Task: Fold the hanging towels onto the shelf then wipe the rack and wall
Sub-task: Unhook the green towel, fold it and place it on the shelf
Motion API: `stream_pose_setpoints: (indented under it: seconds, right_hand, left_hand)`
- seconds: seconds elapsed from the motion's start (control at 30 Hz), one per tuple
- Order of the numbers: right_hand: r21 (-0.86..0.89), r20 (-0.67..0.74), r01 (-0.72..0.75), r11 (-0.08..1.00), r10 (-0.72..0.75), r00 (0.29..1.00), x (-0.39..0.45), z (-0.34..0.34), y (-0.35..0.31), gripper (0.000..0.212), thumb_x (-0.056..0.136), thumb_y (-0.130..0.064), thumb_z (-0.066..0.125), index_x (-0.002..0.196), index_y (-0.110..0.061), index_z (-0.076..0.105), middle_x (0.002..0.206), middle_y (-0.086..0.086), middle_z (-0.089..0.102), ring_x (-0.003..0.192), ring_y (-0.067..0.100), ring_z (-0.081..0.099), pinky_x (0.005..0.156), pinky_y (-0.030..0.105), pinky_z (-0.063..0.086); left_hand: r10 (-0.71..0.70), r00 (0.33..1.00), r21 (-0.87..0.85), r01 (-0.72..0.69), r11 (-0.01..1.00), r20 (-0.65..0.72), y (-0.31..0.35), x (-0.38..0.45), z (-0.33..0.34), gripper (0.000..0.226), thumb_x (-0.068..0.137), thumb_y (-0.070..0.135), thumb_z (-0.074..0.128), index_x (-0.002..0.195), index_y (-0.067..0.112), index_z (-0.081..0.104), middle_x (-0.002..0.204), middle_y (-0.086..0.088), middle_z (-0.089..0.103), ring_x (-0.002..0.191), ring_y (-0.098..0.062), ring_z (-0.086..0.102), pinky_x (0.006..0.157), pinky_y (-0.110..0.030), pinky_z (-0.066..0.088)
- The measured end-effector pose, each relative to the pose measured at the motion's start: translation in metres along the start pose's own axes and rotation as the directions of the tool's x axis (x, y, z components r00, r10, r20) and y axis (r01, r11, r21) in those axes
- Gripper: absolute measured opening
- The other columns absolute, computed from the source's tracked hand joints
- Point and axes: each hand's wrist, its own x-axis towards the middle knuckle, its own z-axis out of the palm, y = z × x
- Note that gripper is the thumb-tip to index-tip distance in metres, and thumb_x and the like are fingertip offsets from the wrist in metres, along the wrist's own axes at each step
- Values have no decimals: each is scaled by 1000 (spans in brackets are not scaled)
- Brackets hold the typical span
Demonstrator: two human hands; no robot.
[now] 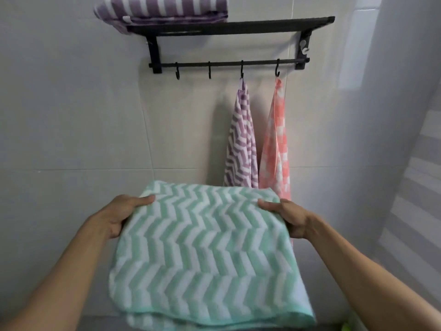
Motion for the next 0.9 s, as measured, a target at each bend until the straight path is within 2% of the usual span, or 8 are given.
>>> stream_pose_setpoints:
  seconds: [0.1, 0.2, 0.37, 0.47, 0.57, 0.73, 0.83, 0.9]
  right_hand:
    - [143, -4, 65, 988, -65, 998, 0, -1, 6, 64, 88, -48, 67, 133, -2, 62, 125, 20, 69, 110, 34, 68, 99, 49, 53]
    - [105, 52, 33, 994, -38, 998, -5, 0, 9, 82, 72, -44, 88, 134, 1, 61, 129, 23, 66, 111, 36, 68, 93, 49, 57]
    - [204, 9, -28, 979, 27, 1000, -1, -6, 32, 50, 94, -35, 62, 128, 2, 66, 130, 25, 65, 114, 39, 65, 107, 54, 45]
    - [100, -53, -56, 993, 62, 997, 2, -5, 32, 45, 89, -16, 63, 129, 5, 63, 125, 26, 68, 111, 41, 67, 109, 56, 44]
    - [-61, -165, 126, 990, -134, 977, -2, -1, -9, 35, 92, -2, 64, 126, 6, 62, 119, 25, 70, 104, 40, 71, 96, 56, 55]
    - [-113, -219, 649, 753, -655, 723, -29, 11, -103, 29, 85, -2, 72, 113, -1, 69, 112, 19, 74, 104, 39, 71, 84, 46, 61]
    - [-274, -219, 693, 667, -745, 630, -41, 18, -108, 26, 77, -8, 83, 99, -2, 70, 96, 5, 79, 95, 31, 75, 82, 47, 62]
    - [-376, -242, 651, 659, -748, 618, -43, 20, -106, 15, 90, 11, 64, 89, -4, 62, 72, -11, 75, 65, 4, 71, 66, 30, 60]
  left_hand:
    - [20, 998, -89, -25, 996, -55, -6, 1, 0, 56, 76, 42, 80, 108, -3, 71, 108, -22, 73, 91, -34, 71, 89, -46, 55]
    - [7, 997, -21, -5, 1000, 81, -7, -1, -3, 78, 53, 39, 96, 114, -3, 69, 113, -23, 72, 103, -40, 69, 93, -52, 54]
    - [-21, 997, -12, 22, 1000, 77, -24, -3, -1, 62, 69, 27, 89, 118, -4, 67, 116, -25, 70, 107, -43, 67, 94, -55, 53]
    - [-30, 990, 64, 21, 998, 136, -35, -2, 4, 84, 45, 21, 98, 121, 0, 67, 116, -23, 71, 105, -42, 69, 94, -57, 53]
    - [164, 986, 0, -164, 986, 22, -8, -4, 7, 77, 50, 11, 94, 122, 9, 66, 116, -18, 72, 95, -35, 73, 78, -50, 60]
    - [622, 759, -96, -646, 757, -193, 80, -21, -1, 35, 79, -4, 72, 107, 18, 69, 103, 3, 77, 89, -15, 75, 70, -31, 62]
    - [669, 699, -6, -693, 721, -252, 96, -27, -6, 24, 84, 1, 72, 106, 10, 69, 95, 7, 77, 87, -12, 73, 71, -26, 61]
    - [662, 710, -7, -683, 730, -241, 102, -29, -3, 17, 96, 4, 55, 109, 7, 66, 86, 9, 75, 78, -9, 72, 66, -21, 59]
